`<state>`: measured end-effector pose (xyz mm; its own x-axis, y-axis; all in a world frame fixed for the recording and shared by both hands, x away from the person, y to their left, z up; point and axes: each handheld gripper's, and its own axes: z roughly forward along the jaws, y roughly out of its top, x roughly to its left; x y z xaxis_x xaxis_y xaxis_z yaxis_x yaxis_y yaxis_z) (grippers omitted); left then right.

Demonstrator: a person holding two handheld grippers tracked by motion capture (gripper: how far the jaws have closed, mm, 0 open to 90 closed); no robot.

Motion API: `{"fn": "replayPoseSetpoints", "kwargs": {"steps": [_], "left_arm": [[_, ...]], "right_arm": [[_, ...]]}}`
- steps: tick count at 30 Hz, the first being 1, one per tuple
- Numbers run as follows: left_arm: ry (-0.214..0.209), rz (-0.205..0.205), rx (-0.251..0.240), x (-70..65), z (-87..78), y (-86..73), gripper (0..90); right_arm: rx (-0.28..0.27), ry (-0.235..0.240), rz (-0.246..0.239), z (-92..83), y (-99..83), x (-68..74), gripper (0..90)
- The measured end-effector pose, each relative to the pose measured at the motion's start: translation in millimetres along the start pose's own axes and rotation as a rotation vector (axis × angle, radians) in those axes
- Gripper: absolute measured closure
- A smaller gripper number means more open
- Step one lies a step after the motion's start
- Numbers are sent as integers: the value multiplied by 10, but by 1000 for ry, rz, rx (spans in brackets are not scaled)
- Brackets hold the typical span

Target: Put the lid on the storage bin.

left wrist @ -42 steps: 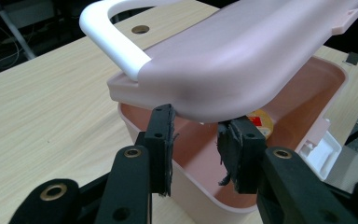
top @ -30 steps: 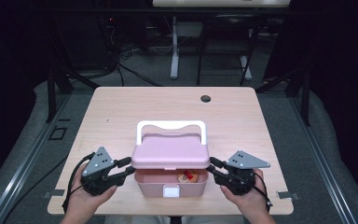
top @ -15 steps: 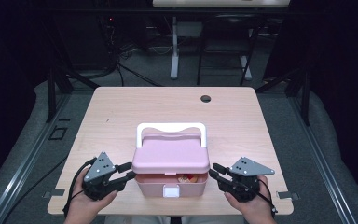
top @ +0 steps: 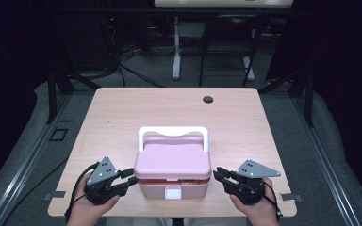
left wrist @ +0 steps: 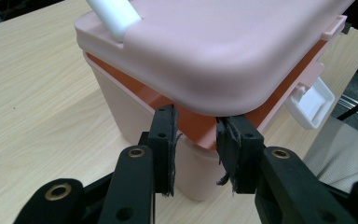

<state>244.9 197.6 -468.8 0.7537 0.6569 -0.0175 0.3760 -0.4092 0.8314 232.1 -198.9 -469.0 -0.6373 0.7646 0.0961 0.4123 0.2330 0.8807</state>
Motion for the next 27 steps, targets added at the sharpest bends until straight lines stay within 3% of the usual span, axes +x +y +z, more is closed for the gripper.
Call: {"fn": "replayPoseSetpoints", "kwargs": {"steps": [27], "left_arm": [[0,-25,9,36,-94,-59,675]], "right_arm": [[-6,-5,16,29,-25,-16,764]]}}
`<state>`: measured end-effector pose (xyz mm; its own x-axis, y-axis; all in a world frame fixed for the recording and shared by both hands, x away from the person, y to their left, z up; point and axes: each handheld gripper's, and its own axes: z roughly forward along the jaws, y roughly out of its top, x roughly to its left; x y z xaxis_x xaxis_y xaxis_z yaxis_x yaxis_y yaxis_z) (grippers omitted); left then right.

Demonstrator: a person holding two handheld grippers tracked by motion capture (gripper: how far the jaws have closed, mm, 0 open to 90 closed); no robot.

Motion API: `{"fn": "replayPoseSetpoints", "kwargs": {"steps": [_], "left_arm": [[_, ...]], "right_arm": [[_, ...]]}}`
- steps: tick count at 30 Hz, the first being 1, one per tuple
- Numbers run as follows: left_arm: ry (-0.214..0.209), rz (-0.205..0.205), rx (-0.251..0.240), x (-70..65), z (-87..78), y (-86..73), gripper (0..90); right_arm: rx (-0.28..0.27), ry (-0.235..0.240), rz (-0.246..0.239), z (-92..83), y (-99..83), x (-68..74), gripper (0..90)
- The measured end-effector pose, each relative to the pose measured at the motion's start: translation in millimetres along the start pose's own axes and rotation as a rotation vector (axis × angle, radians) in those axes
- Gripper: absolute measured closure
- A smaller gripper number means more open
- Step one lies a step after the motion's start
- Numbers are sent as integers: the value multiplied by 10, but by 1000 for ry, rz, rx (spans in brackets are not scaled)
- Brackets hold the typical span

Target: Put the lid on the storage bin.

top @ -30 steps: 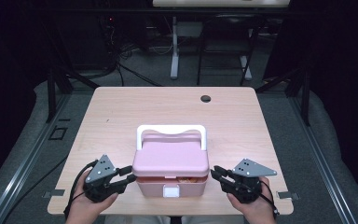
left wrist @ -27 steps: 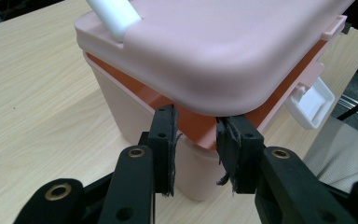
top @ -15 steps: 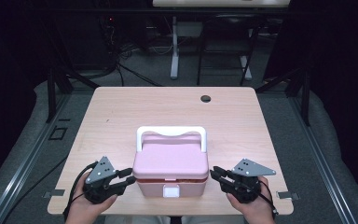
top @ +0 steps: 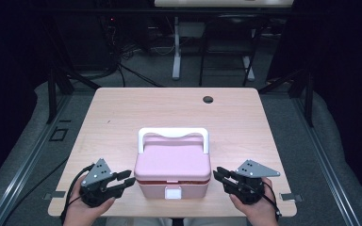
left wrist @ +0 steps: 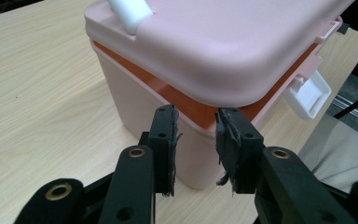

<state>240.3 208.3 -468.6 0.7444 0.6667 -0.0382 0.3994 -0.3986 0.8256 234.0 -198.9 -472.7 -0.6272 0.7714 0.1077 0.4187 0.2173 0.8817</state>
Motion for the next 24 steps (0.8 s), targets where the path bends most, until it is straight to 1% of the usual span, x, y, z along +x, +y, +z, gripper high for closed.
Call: {"fn": "replayPoseSetpoints", "kwargs": {"steps": [5,7,10,16,21,24], "left_arm": [[4,-2,8,10,-15,-25,675],[-4,-8,0,13,-30,-33,681],[5,3,-2,12,-36,-24,681],[8,-8,-10,30,-36,-10,674],[22,-35,-25,107,-30,3,647],[33,-42,-29,166,-30,17,626]], "right_arm": [[1,-2,1,-3,-2,-13,758],[1,-2,5,-1,-4,-16,758],[3,-2,4,3,-6,-17,757],[-1,-5,5,1,-5,-20,756],[-3,-15,8,8,-16,-54,749],[3,-23,14,17,-27,-80,746]]}}
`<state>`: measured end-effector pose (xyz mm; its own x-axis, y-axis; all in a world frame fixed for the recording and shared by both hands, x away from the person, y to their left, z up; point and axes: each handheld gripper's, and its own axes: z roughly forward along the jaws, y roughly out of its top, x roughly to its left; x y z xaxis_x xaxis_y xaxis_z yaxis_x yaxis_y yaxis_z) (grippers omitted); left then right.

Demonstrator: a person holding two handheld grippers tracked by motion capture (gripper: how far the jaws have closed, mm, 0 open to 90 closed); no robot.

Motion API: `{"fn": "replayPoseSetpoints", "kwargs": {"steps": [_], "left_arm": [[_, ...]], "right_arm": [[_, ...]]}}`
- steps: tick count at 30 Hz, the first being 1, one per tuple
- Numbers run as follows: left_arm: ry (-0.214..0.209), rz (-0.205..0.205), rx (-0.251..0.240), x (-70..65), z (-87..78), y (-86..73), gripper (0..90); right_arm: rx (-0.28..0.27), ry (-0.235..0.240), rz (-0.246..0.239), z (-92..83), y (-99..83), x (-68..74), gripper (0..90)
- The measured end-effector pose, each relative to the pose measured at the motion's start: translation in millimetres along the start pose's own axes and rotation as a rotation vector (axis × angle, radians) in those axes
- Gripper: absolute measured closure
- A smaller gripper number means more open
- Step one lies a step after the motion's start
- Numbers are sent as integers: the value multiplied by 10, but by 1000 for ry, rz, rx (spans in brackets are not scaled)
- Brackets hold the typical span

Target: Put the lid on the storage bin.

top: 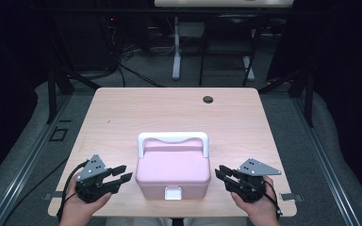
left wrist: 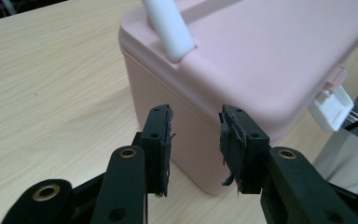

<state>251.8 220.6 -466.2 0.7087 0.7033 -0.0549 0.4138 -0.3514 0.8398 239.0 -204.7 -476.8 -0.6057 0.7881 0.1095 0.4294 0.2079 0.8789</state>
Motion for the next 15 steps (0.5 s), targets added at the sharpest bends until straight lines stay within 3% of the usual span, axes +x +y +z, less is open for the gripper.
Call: {"fn": "replayPoseSetpoints", "kwargs": {"steps": [15], "left_arm": [[65,-73,-28,272,109,29,521]], "right_arm": [[-13,-41,22,30,-37,-125,677]]}}
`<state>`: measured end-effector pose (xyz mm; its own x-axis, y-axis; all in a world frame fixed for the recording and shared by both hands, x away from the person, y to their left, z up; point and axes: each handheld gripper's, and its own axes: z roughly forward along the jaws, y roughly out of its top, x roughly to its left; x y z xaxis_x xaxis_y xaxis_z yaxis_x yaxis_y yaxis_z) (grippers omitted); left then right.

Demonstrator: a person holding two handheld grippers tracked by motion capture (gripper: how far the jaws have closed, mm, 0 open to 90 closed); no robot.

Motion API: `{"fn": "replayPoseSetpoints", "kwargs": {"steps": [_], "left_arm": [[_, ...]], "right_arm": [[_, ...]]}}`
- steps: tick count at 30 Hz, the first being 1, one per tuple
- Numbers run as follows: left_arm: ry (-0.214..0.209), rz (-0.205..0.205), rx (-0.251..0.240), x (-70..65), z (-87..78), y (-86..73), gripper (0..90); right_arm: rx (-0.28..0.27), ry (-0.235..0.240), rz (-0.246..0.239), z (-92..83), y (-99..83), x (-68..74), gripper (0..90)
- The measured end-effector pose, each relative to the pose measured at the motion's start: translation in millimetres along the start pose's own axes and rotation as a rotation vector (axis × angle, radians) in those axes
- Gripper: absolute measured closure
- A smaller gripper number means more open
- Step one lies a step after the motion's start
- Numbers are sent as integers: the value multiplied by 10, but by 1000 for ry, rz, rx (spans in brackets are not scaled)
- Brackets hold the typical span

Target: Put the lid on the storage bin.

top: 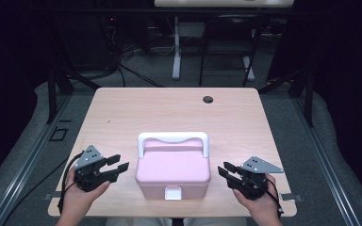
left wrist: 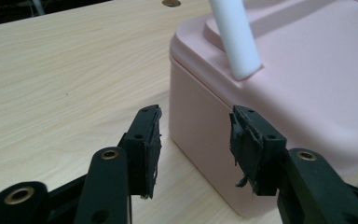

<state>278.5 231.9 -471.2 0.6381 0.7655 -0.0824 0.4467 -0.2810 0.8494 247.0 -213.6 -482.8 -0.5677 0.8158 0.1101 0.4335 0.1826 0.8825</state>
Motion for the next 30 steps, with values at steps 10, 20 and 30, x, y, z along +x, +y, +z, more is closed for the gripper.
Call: {"fn": "replayPoseSetpoints", "kwargs": {"steps": [10,20,30], "left_arm": [[35,-42,-14,156,112,-29,483],[76,-84,-7,306,146,-190,463],[94,-102,8,370,185,-336,463]], "right_arm": [[0,-40,5,46,-46,-110,622],[2,-79,-4,107,-109,-216,553],[23,-99,-10,180,-185,-264,527]]}}
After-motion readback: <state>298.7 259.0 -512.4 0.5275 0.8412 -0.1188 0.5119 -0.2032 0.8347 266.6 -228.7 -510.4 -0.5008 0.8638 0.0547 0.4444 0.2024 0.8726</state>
